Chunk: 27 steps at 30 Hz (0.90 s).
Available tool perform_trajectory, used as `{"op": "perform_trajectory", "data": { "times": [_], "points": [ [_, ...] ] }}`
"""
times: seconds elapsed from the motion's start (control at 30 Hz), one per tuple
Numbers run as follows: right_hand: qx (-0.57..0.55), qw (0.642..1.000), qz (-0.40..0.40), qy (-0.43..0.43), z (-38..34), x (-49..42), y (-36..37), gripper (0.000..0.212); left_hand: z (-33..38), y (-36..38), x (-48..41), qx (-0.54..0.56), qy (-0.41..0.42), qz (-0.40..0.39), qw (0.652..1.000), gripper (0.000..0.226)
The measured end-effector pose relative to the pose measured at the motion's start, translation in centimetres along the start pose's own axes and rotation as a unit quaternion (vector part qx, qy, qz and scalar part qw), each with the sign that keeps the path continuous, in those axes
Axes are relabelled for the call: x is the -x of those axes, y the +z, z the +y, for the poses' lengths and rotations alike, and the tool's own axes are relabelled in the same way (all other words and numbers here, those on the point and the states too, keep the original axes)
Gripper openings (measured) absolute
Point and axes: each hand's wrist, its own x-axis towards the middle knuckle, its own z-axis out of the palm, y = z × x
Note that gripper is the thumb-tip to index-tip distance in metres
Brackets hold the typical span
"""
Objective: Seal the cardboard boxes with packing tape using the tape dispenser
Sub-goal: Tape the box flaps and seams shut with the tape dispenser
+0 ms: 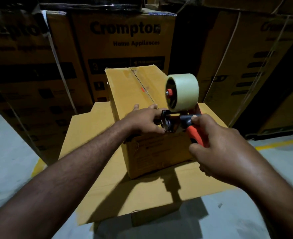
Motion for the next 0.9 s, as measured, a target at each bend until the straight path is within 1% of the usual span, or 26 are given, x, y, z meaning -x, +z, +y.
{"op": "perform_trajectory", "data": {
  "times": [0.1, 0.23, 0.33, 0.47, 0.5, 0.63, 0.77, 0.83, 0.9],
  "points": [
    [0.004, 1.0, 0.029, 0.004, 0.7, 1.3, 1.1, 0.062, 0.4, 0.0, 0.0, -0.01, 0.019, -0.009, 1.0, 0.062],
    [0.019, 0.998, 0.052, -0.008, 1.6, 2.2, 2.0, 0.06, 0.6, -0.3, 0.4, -0.004, 0.018, -0.022, 1.0, 0.055],
    [0.021, 0.998, 0.061, -0.005, 2.3, 3.2, 2.8, 0.06, 1.0, -0.3, 1.0, -0.002, 0.034, -0.035, 0.999, 0.049],
    [0.013, 0.997, 0.074, -0.003, 3.1, 4.2, 4.4, 0.059, 2.0, -0.2, 2.1, -0.024, 0.043, -0.019, 0.999, 0.042],
    [0.011, 0.997, 0.075, -0.002, 3.2, 4.5, 4.6, 0.06, 2.2, -0.1, 2.4, -0.038, 0.053, -0.01, 0.998, 0.042],
    [-0.013, 0.997, 0.081, 0.002, 4.0, 5.1, 5.2, 0.064, 2.3, 0.4, 2.8, -0.079, 0.076, 0.003, 0.994, 0.056],
    [-0.018, 0.997, 0.076, 0.003, 4.4, 6.1, 6.3, 0.062, 2.3, 0.7, 2.9, -0.092, 0.136, 0.013, 0.986, 0.062],
    [-0.022, 0.997, 0.076, 0.013, 4.7, 6.5, 6.9, 0.064, 2.7, 0.7, 3.2, -0.096, 0.135, 0.01, 0.986, 0.064],
    [-0.023, 0.997, 0.078, 0.016, 5.0, 6.8, 7.3, 0.065, 2.6, 1.0, 3.1, -0.085, 0.141, 0.024, 0.986, 0.065]
  ]
}}
